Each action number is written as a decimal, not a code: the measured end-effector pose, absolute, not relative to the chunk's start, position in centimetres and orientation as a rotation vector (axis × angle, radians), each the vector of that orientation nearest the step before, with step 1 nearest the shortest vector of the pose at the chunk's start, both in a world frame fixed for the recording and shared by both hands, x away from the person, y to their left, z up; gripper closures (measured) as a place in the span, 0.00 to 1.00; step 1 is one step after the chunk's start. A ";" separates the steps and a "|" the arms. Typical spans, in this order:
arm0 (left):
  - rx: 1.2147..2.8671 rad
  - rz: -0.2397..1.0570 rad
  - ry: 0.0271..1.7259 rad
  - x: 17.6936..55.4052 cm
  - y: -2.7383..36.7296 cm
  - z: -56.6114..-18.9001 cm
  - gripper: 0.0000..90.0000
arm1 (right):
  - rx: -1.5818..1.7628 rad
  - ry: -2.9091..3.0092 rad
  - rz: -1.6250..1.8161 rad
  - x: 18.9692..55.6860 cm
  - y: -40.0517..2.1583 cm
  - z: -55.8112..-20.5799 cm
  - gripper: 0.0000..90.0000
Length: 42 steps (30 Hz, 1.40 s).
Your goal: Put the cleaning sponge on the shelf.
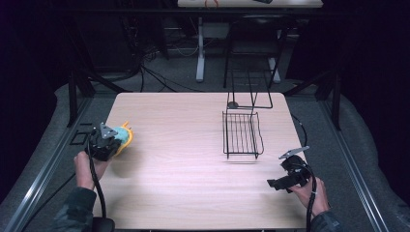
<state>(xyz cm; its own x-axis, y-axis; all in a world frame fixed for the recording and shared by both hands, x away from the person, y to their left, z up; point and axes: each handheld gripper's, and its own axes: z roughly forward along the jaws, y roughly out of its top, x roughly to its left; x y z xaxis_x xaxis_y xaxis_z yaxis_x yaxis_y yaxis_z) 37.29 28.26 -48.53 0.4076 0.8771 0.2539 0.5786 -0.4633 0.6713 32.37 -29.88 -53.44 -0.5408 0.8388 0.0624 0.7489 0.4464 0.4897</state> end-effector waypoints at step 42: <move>2.211 0.763 0.983 37.8 20.8 -46.0 0.98 | 1.379 2.519 0.691 32.3 -29.6 -53.5 0.04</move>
<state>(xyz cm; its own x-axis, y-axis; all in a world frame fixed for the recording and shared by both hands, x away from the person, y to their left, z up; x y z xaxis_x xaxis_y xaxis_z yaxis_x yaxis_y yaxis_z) 37.85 20.78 -46.03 0.5614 0.7864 0.2577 0.4446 -0.5493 0.7076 32.33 -29.63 -53.49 -0.5507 0.8327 0.0575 0.7455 0.4596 0.4827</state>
